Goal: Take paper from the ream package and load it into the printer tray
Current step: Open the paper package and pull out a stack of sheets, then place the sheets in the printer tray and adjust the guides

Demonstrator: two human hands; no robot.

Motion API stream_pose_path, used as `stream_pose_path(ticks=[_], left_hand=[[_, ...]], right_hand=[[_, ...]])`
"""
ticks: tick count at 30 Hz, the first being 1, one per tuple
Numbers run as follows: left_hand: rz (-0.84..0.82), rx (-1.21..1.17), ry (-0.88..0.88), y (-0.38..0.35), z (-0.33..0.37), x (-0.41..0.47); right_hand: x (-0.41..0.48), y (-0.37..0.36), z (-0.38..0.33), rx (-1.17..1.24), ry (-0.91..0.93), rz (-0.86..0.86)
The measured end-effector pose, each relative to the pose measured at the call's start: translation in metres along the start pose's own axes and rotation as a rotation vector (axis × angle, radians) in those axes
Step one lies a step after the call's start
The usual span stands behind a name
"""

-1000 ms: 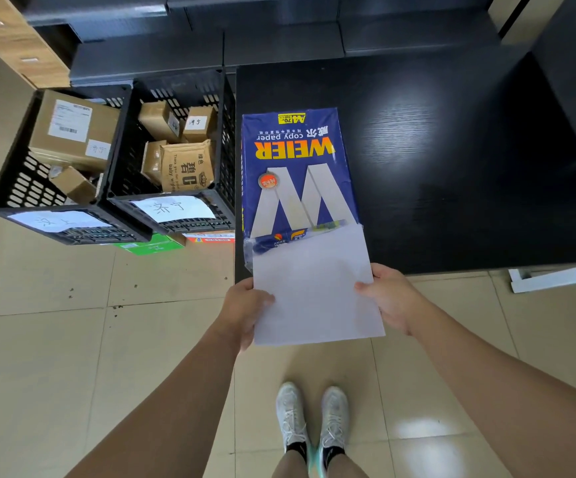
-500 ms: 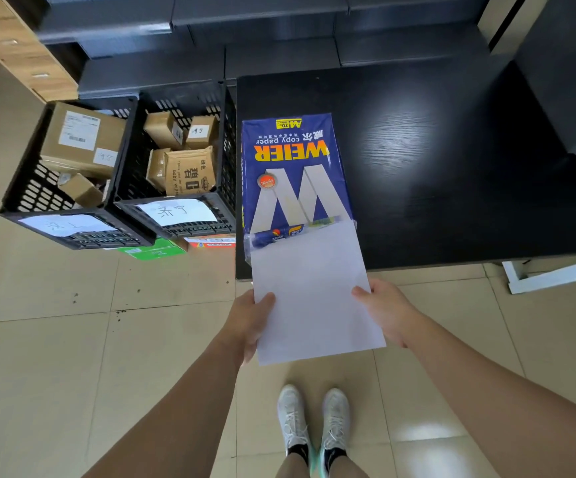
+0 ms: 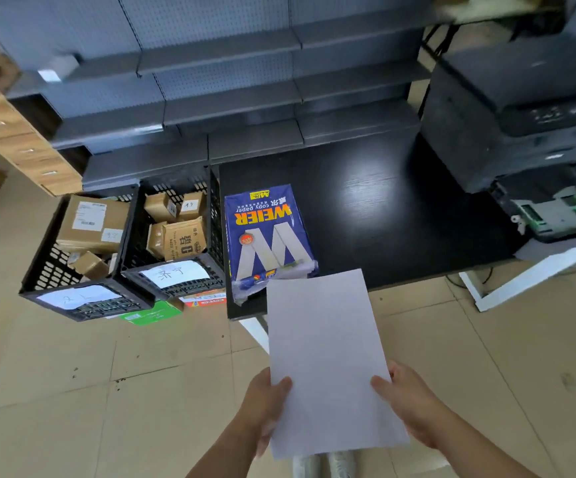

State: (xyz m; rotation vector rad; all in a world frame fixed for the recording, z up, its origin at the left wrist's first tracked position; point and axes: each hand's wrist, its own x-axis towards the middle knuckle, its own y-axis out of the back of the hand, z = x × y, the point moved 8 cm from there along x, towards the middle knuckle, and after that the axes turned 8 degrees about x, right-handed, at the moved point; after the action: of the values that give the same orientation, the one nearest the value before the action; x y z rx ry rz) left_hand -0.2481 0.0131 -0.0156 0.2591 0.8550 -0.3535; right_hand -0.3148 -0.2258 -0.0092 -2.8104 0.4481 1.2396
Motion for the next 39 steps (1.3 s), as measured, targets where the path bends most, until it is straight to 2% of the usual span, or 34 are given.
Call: stream_pose_path(ticks=[6, 12, 19, 22, 31, 39], left_hand=[[-0.167, 0.190, -0.143, -0.071, 0.080, -0.009], [-0.371, 0.444, -0.302, -0.189, 0.149, -0.026], [-0.654, 0.653, -0.423, -0.357, 0.171, -0.083], [-0.695, 0.740, -0.430, -0.430, 0.163, -0.102], [-0.811, 0.812, -0.433, -0.621, 0.143, -0.156], [-0.851, 0.848, -0.483, -0.735, 0.165, -0.174]], right_hand=[[-0.057, 0.076, -0.018, 0.195, 0.104, 0.211], [-0.121, 0.173, -0.003, 0.397, 0.165, 0.504], [-0.200, 0.277, 0.052, 0.602, 0.165, 0.796], [-0.236, 0.323, 0.083, 0.666, 0.153, 0.902], [-0.292, 0.473, 0.151, 0.756, 0.166, 1.029], [-0.290, 0.587, 0.170, 0.778, 0.205, 1.031]])
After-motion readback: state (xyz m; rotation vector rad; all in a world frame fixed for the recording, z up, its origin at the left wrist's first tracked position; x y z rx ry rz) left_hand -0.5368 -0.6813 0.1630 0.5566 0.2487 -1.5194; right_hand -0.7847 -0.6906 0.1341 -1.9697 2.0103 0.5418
